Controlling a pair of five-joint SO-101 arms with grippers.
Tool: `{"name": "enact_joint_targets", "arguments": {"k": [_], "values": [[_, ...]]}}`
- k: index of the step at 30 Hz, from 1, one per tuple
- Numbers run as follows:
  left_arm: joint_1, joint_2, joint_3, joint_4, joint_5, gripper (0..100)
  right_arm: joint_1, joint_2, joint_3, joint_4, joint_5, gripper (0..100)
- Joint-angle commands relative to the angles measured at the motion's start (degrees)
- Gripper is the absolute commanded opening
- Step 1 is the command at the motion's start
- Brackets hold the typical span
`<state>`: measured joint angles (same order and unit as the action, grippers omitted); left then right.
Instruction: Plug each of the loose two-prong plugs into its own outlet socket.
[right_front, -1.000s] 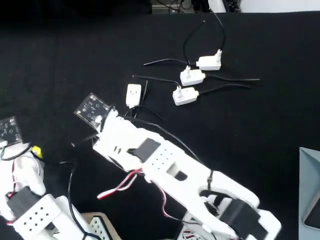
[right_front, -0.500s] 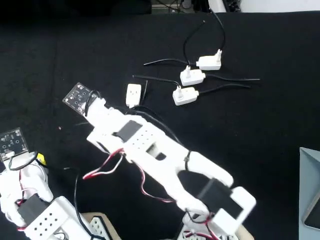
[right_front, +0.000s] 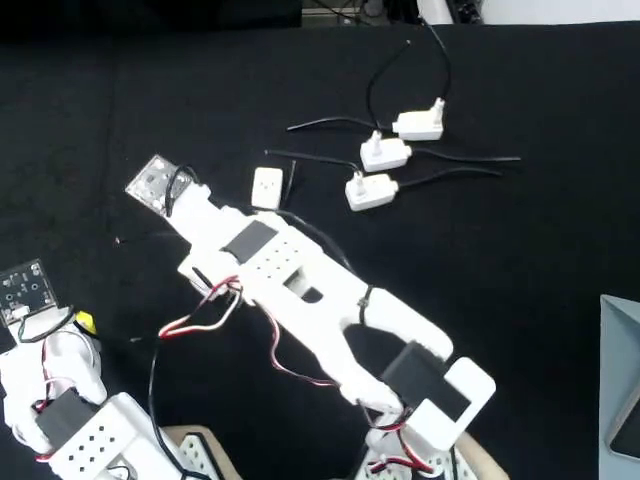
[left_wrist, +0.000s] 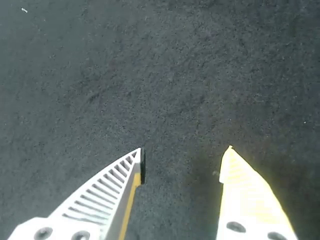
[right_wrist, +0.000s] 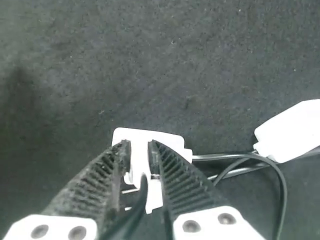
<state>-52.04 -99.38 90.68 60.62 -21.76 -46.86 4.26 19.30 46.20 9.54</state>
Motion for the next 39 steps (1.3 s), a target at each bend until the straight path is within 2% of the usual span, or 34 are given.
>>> {"name": "enact_joint_targets", "arguments": {"k": [1,8,15,20,31,39], "values": [[-0.13,-0.53,-0.75,0.26,0.70,25,0.35,-0.40,-4.88,2.11,-0.09,1.1],[-0.13,-0.53,-0.57,0.26,0.79,25,-1.49,0.04,-5.23,2.02,-0.09,1.1],[-0.13,-0.53,-0.31,0.26,0.79,25,-1.76,7.43,-10.33,2.20,-1.23,1.1],[-0.13,-0.53,-0.22,0.35,0.79,25,-1.93,7.96,-12.79,5.36,-2.37,1.1],[-0.13,-0.53,-0.22,0.35,0.79,25,-1.85,8.40,-10.07,5.98,-2.37,1.1],[-0.13,-0.53,-0.22,0.35,0.79,25,-2.02,6.81,0.75,-6.42,-2.29,1.1]]}}
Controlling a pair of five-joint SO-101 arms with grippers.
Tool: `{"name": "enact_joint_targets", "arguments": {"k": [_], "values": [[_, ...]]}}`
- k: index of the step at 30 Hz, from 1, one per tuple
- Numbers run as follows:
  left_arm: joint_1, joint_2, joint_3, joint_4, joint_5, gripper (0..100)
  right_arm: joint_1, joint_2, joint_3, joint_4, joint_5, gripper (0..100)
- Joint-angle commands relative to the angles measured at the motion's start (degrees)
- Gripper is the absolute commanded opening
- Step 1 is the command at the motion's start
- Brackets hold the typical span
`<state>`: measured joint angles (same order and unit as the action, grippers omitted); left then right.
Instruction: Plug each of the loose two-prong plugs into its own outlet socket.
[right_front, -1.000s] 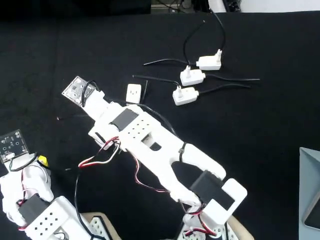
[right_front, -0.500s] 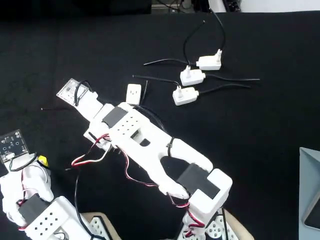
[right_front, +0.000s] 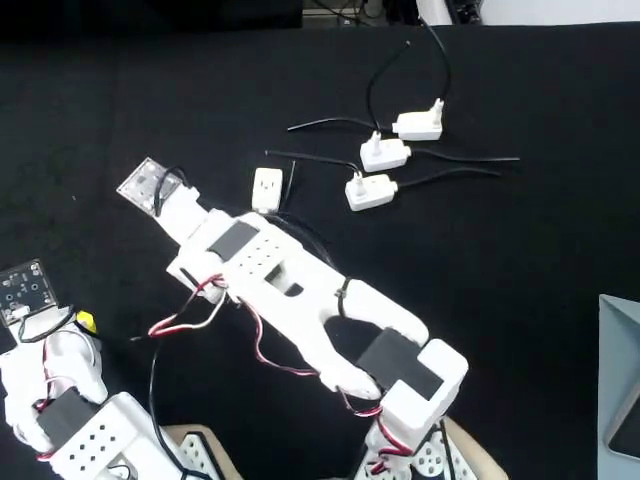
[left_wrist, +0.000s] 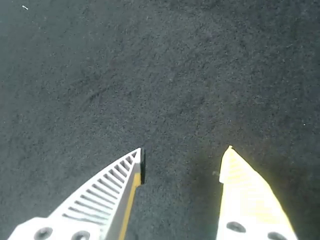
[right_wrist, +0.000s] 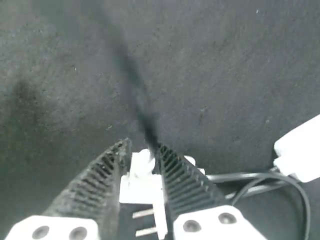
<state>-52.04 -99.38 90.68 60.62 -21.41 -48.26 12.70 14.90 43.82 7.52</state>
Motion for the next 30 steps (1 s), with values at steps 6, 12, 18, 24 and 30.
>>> {"name": "enact_joint_targets", "arguments": {"k": [6,12,18,24,30], "values": [[-0.13,-0.53,-0.22,0.35,0.44,25,-0.53,-11.56,13.85,-8.53,-0.26,1.1],[-0.13,-0.53,-0.22,0.35,0.44,25,-0.62,-17.01,23.78,-16.97,-0.26,1.1],[-0.13,-0.53,-0.22,0.35,0.44,25,-0.35,-17.36,28.97,-26.20,0.00,1.1],[-0.31,-0.53,-0.13,0.44,0.44,25,-0.35,-17.54,29.41,-27.52,0.00,1.1],[-0.31,-0.53,-0.13,0.44,0.44,25,-0.35,-20.62,31.25,-27.52,0.00,1.1]]}}
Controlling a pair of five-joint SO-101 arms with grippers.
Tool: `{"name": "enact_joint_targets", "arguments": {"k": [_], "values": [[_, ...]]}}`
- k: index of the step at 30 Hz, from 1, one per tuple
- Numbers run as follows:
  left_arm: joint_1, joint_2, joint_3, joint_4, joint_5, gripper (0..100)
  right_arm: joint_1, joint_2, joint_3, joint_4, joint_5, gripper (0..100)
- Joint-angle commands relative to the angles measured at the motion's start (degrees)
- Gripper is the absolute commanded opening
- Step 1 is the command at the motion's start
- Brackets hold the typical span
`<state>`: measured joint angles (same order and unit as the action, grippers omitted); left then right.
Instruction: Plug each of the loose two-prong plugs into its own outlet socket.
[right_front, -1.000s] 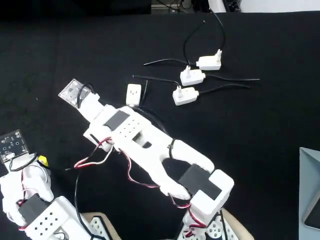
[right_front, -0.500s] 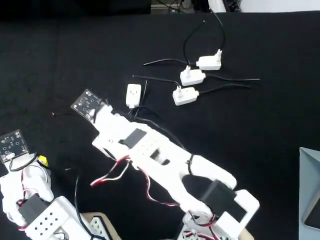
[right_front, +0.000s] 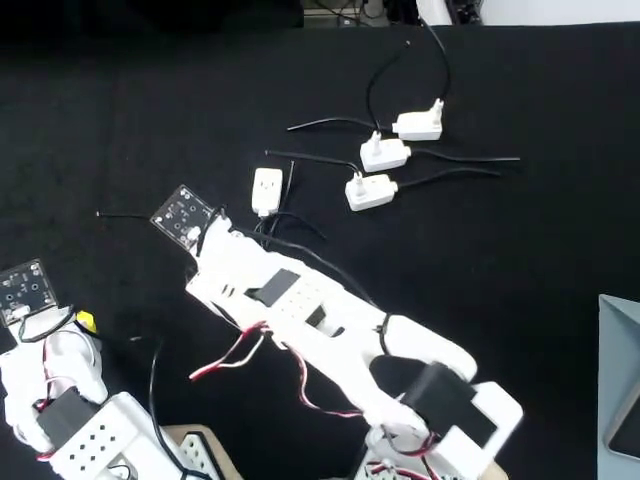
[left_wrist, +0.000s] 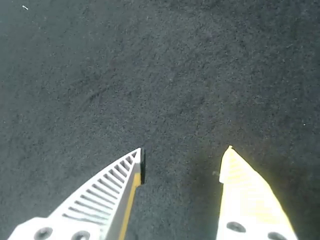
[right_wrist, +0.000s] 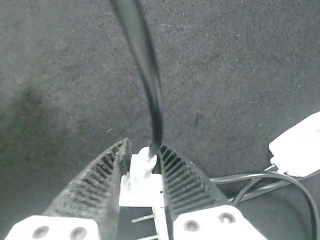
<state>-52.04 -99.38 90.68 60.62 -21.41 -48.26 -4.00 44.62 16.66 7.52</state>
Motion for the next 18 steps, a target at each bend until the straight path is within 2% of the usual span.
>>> {"name": "enact_joint_targets", "arguments": {"k": [1,6,18], "values": [[-0.31,-0.53,-0.13,0.44,0.44,25,-0.35,-5.41,2.15,-0.35,0.00,1.1],[-0.13,-0.53,-0.13,0.44,0.44,25,-0.35,-11.65,3.56,-0.26,-0.26,1.1],[-0.13,-0.53,0.66,0.35,0.44,25,-0.62,-8.31,3.47,-2.90,0.09,1.1]]}}
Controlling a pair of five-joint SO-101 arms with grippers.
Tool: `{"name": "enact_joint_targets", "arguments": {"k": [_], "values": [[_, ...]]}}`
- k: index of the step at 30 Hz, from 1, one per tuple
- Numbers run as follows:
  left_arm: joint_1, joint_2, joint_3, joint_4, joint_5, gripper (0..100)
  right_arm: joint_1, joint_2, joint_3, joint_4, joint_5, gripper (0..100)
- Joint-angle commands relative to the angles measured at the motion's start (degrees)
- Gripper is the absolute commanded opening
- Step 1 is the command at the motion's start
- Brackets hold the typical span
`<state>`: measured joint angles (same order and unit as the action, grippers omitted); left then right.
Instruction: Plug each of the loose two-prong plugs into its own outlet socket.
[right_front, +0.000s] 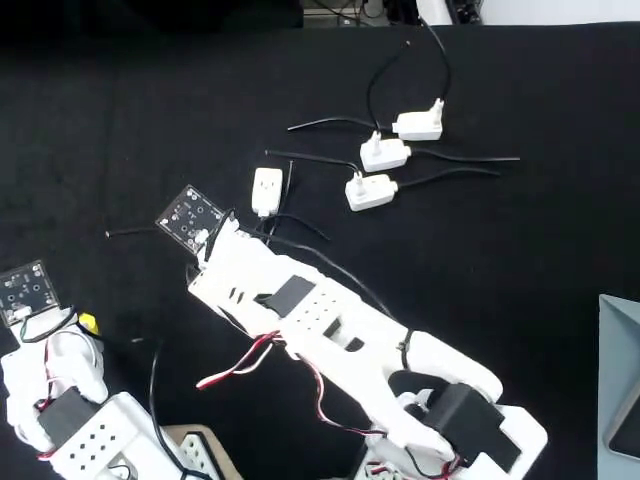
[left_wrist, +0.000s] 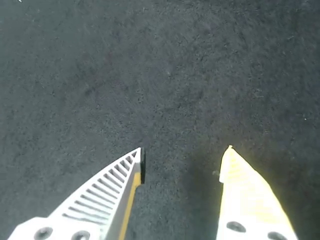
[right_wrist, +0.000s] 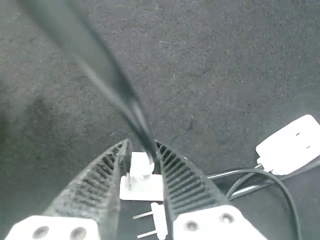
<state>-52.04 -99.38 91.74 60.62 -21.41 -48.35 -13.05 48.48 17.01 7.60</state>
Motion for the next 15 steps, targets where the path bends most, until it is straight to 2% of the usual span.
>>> {"name": "enact_joint_targets", "arguments": {"k": [1,15], "values": [[-0.13,-0.53,-0.40,0.35,0.44,25,-0.53,2.15,-0.40,-4.57,0.00,1.1],[-0.04,-0.53,-0.40,0.35,0.44,25,-1.85,4.44,0.57,-5.01,2.20,1.1]]}}
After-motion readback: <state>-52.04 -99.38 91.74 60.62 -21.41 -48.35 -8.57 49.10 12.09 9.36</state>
